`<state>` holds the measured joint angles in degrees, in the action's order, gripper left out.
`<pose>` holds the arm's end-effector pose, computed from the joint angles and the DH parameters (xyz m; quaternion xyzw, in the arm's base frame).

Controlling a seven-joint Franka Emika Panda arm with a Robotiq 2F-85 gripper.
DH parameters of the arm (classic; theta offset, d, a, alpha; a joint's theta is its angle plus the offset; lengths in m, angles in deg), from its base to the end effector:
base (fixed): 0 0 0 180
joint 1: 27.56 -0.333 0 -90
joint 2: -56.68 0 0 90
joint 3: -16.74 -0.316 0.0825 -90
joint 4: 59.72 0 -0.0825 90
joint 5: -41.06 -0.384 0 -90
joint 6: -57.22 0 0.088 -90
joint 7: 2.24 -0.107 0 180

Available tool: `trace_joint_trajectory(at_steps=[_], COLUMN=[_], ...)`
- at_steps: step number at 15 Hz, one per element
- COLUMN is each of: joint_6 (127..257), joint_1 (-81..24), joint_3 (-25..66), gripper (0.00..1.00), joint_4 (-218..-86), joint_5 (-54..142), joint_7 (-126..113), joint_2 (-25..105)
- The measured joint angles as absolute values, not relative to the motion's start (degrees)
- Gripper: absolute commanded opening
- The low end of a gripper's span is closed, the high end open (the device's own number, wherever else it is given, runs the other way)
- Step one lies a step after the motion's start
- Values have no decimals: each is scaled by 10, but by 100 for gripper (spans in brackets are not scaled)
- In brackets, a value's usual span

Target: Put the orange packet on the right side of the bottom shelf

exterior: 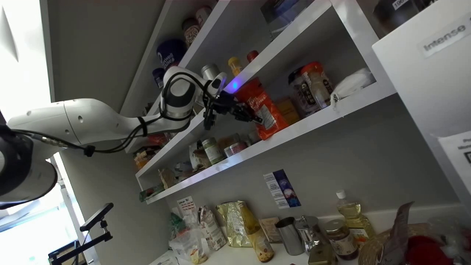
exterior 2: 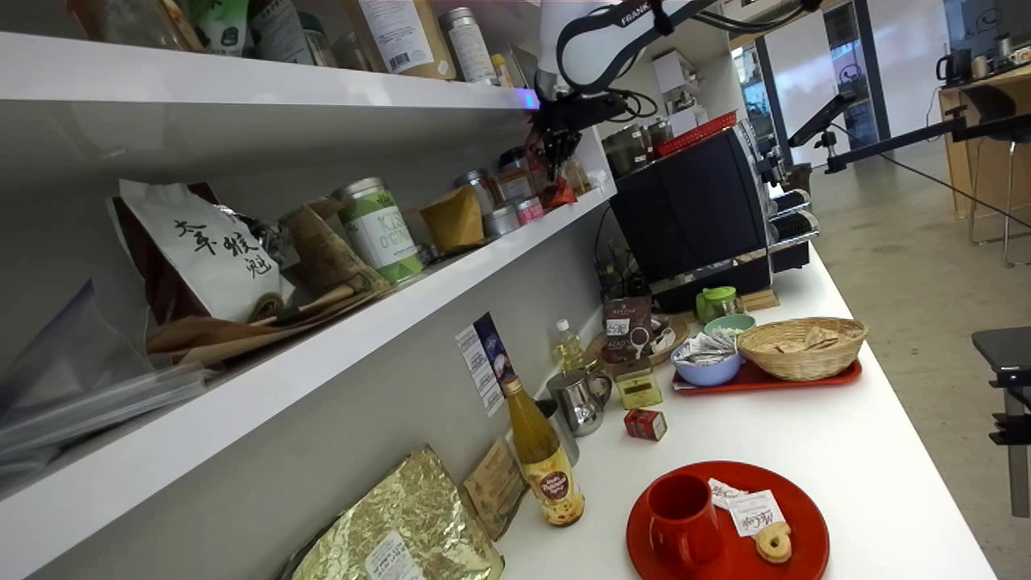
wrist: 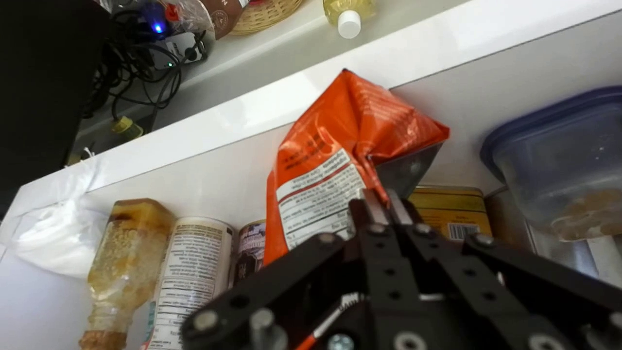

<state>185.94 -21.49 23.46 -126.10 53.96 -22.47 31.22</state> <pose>0.7160 -0.1456 0.6228 0.9151 -0.2170 0.3228 0.1066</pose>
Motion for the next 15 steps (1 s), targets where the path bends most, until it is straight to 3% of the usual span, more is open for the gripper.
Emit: trace_joint_trajectory(at_steps=[4,5,6,15], joint_6=[1839,1834,1829,1813], joint_1=[-212,-212,-211,-212], joint_3=[235,235,235,234], gripper=[1,9,29,93], joint_4=[-1234,-1228,-1221,-1200], joint_5=[537,537,537,535], joint_7=[-225,-225,-225,-227], joint_2=[298,294,291,262])
